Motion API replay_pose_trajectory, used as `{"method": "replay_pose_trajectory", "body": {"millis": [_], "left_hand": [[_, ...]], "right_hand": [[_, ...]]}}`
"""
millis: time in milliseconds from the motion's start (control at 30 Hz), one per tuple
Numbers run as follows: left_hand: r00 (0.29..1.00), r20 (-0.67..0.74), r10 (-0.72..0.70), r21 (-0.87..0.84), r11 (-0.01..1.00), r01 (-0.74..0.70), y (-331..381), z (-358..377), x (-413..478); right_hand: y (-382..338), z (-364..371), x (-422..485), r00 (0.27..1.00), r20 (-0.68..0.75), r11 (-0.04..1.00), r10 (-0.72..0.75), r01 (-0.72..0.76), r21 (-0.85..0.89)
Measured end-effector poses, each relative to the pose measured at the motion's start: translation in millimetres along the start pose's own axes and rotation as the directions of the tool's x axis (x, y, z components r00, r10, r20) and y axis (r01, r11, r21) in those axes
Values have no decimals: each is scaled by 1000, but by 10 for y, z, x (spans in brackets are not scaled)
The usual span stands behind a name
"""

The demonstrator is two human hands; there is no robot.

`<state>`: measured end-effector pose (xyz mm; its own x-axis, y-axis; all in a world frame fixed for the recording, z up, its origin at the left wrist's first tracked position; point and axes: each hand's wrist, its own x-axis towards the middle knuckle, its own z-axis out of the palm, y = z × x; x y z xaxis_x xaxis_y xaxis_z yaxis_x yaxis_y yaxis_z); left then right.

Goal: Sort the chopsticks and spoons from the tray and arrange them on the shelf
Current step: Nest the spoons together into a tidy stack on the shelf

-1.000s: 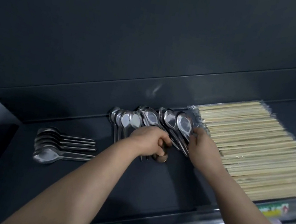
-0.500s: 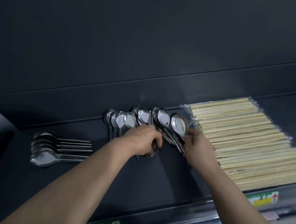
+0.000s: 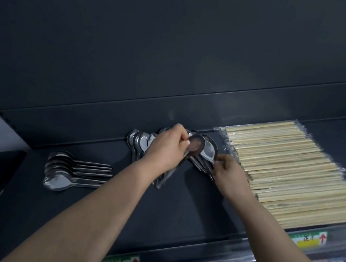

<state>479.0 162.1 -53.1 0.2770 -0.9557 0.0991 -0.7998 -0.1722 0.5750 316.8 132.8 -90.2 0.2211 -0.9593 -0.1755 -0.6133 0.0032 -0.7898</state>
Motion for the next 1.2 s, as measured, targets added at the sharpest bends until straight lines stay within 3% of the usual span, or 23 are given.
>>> {"method": "replay_pose_trajectory", "body": {"millis": [67,133,233,333,467,567,700,767,867,1033,1200], "left_hand": [[969,37,-245,-374,896,241,44,18,22],[893,159,-421,-619,662,422,74,37,12],[818,228,-528,-740,452,498,79,43,-45],[798,241,-552,-798,356,487,48,31,-106],[800,251,-546,-780,376,501,-84,-8,-177],[812,164,-561,-748,466,473,-284,-120,-240],[845,54,-532,-705,580,409,-661,-390,-435],[846,19,-533,-650,636,416,-885,-520,-585],[847,-38,-530,-515,737,438,-1232,-714,-845],[792,-141,-594,-257,794,550,-1776,-1002,-1227],[752,-213,-624,-71,778,625,-2103,-1159,-1443]], "right_hand": [[-30,31,11,1000,25,999,-12,11,49],[-61,70,16,998,48,997,-31,27,77],[-151,111,-31,996,79,994,-48,40,101],[-254,193,-83,987,156,953,-38,-11,304],[-338,337,-80,978,190,939,-87,17,344],[-425,502,-57,958,236,953,-165,94,287],[-615,728,-93,908,332,956,-255,288,-54],[-753,826,-185,894,350,888,-278,378,-262],[-941,1029,-342,860,390,771,-328,483,-416],[-1198,1559,-567,774,514,682,-369,602,-416],[-1270,2013,-731,754,498,619,-429,647,-445]]}}
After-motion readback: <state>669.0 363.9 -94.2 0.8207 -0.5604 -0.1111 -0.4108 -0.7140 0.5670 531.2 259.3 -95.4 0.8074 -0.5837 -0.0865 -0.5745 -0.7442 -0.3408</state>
